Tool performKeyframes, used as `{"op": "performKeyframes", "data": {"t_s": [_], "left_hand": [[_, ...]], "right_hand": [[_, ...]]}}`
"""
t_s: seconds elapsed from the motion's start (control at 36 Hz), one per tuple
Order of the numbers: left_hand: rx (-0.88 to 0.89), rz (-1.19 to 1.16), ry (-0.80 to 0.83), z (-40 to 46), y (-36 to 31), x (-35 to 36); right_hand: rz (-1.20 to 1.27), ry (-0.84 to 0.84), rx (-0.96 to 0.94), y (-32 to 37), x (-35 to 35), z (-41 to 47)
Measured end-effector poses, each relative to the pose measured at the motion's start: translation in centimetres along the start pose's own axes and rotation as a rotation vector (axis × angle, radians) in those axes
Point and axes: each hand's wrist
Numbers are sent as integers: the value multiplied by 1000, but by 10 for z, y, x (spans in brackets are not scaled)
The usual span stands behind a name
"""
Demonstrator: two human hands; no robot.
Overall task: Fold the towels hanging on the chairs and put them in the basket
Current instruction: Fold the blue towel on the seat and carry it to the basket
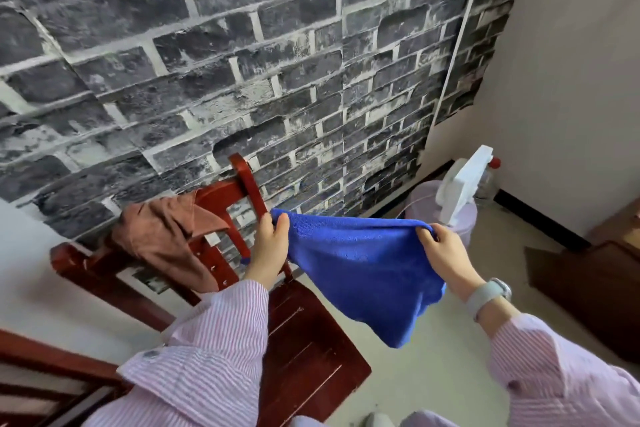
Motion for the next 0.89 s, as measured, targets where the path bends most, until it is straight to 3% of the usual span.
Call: {"op": "performKeyframes", "data": {"t_s": [0.31,0.5,0.56,0.75,0.89], "left_hand": [[62,356,151,-21,27,1],[-4,173,366,-31,50,-6],[-24,214,409,-36,54,-6],[172,604,222,-45,59,0],[160,693,149,-47,61,-4]], "right_hand": [[8,44,58,-20,12,-10],[109,82,130,-35,15,-20],[91,102,144,-38,15,-22],[-19,27,81,-48,13,-29],[-115,-4,80,-57,13,-32]]}}
Point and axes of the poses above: each hand's wrist, its own z-axis towards the middle knuckle, its own x-axis out of the palm, y = z × x, and after that the axes turned 7 degrees about y, right-handed
